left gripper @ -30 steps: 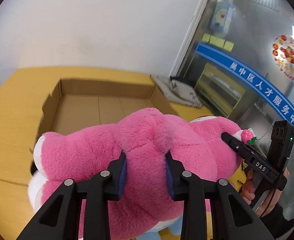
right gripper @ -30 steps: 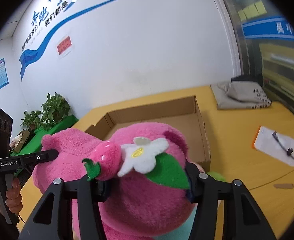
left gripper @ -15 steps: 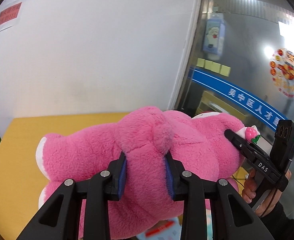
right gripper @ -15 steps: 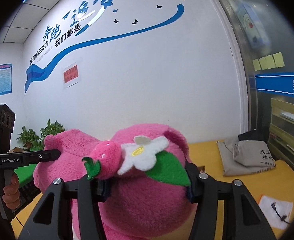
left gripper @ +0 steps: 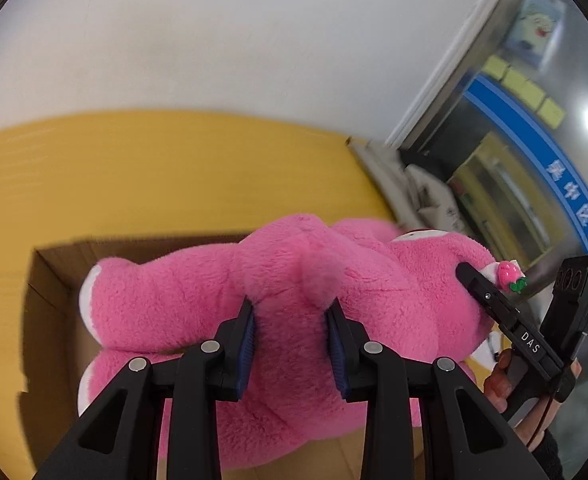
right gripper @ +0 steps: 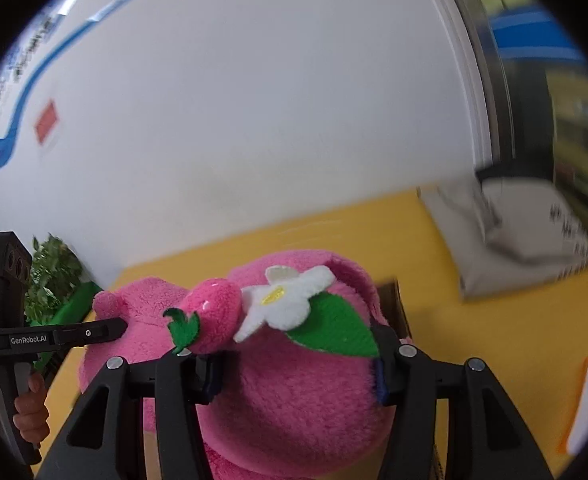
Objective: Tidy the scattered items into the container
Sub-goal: 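Lift the pink bear with both grippers, lower it into the box, open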
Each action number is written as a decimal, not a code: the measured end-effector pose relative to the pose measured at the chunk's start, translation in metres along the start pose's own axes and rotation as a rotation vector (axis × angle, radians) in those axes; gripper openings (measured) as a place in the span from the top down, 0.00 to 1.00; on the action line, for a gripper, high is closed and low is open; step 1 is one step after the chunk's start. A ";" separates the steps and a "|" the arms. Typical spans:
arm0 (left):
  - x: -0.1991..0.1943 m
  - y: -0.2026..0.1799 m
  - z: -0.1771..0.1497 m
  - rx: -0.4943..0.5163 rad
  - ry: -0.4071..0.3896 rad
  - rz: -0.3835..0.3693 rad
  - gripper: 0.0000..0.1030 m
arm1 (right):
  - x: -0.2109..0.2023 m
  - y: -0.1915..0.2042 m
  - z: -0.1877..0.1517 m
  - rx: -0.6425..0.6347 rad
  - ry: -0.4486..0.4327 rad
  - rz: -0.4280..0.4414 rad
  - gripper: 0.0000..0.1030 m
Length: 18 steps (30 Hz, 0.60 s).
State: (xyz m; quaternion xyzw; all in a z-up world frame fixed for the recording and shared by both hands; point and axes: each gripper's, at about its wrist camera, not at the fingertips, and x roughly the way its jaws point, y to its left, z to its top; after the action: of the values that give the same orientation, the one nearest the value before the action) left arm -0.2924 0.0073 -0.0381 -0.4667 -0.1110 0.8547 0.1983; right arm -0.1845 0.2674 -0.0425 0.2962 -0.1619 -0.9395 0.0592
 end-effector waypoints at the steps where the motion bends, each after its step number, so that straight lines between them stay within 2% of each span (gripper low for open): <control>1: 0.010 0.004 -0.005 -0.010 0.024 -0.003 0.82 | 0.014 -0.006 -0.008 0.016 0.041 -0.009 0.47; 3: 0.022 0.009 -0.013 -0.024 0.060 -0.035 0.86 | 0.032 -0.014 -0.021 0.030 0.104 -0.053 0.46; 5: 0.022 0.002 -0.015 0.010 0.057 -0.012 0.84 | 0.041 -0.019 -0.027 0.048 0.129 -0.093 0.42; 9: 0.018 -0.005 -0.019 0.029 0.060 0.027 0.77 | 0.043 -0.029 -0.028 0.080 0.145 -0.119 0.20; 10: 0.015 -0.007 -0.020 0.030 0.055 0.034 0.75 | 0.042 -0.026 -0.029 0.069 0.152 -0.133 0.19; 13: -0.010 -0.013 -0.026 0.053 0.033 0.066 0.67 | 0.025 -0.023 -0.029 0.053 0.168 -0.141 0.19; 16: -0.065 -0.017 -0.041 0.052 -0.016 0.086 0.61 | -0.019 -0.017 -0.023 0.020 0.116 -0.125 0.19; 17: -0.088 -0.019 -0.050 0.057 -0.045 0.086 0.49 | -0.037 -0.015 -0.022 0.006 0.095 -0.111 0.18; 18: -0.111 -0.022 -0.062 0.065 -0.077 0.088 0.30 | -0.057 -0.013 -0.023 0.003 0.079 -0.095 0.17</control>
State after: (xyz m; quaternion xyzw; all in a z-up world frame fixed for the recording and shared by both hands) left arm -0.1809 -0.0215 0.0206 -0.4312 -0.0703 0.8831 0.1709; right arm -0.1251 0.2856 -0.0343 0.3403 -0.1465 -0.9286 0.0207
